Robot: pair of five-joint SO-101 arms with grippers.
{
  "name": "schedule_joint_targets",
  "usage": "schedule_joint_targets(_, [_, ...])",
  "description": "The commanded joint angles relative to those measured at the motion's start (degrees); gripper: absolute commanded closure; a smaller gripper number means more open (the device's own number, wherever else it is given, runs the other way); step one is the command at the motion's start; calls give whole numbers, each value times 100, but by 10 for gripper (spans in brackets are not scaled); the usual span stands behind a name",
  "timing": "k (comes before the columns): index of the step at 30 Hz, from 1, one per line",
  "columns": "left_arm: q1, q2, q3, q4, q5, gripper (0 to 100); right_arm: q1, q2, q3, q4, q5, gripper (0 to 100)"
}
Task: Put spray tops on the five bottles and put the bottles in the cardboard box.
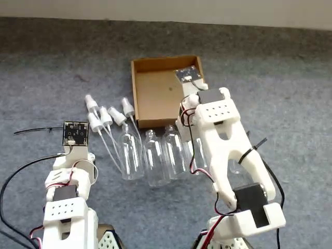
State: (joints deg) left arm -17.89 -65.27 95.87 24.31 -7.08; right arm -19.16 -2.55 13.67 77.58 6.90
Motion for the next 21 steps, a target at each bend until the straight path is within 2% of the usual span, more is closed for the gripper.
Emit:
schedule_joint_targets(1, [101, -75, 110, 18, -18, 993, 57, -286, -312, 31, -44, 777])
schedule_joint_targets(9, [101, -75, 110, 18, -18, 993, 620, 13, -1437, -840, -44, 777])
schedule_joint_targets(21, [101, -75, 110, 18, -18, 993, 769, 2527, -3196, -857, -35, 778])
